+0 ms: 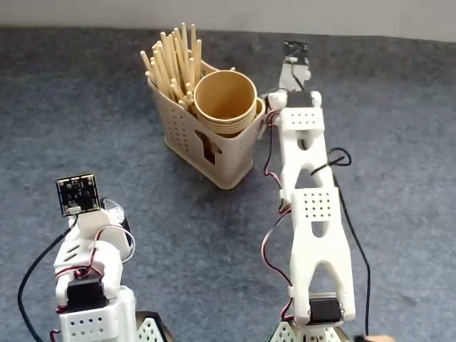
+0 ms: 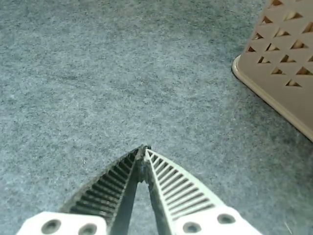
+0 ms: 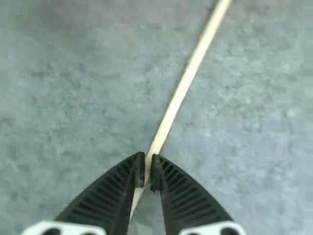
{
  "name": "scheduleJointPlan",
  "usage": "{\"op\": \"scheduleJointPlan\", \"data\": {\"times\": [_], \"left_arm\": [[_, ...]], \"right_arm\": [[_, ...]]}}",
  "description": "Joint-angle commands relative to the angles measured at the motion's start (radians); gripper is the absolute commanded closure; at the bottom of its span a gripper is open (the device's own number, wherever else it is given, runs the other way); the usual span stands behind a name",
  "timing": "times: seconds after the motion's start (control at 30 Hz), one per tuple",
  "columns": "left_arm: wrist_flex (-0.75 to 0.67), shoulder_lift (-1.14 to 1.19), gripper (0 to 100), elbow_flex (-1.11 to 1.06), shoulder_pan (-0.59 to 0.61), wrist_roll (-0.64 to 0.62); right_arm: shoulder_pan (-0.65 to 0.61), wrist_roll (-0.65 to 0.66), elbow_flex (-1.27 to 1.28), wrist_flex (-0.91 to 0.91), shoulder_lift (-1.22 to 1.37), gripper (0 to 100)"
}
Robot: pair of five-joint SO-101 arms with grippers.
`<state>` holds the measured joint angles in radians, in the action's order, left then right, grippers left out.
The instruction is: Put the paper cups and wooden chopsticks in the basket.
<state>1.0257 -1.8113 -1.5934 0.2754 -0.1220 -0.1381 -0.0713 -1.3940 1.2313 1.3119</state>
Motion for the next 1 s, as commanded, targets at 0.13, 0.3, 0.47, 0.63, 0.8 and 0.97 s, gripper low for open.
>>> {"op": "scheduleJointPlan", "data": {"times": [0.13,0.3,0.47,0.63,0.8,0.97], "left_arm": [[-0.020,-0.012,99,0.004,-0.019,0.008],[-0.020,-0.012,99,0.004,-0.019,0.008],[-0.020,-0.012,99,0.004,-0.019,0.008],[-0.021,-0.012,99,0.004,-0.019,0.008],[-0.021,-0.012,99,0.004,-0.019,0.008],[-0.021,-0.012,99,0.004,-0.019,0.008]], "right_arm": [[0.104,0.170,-0.125,0.225,-0.094,99.3],[0.104,0.273,-0.125,0.360,-0.099,99.3],[0.104,0.348,-0.171,0.530,-0.099,99.3],[0.110,0.356,-0.209,0.532,-0.099,98.8],[0.110,0.315,-0.217,0.530,-0.101,84.8],[0.101,0.219,-0.219,0.430,-0.101,80.7]]}}
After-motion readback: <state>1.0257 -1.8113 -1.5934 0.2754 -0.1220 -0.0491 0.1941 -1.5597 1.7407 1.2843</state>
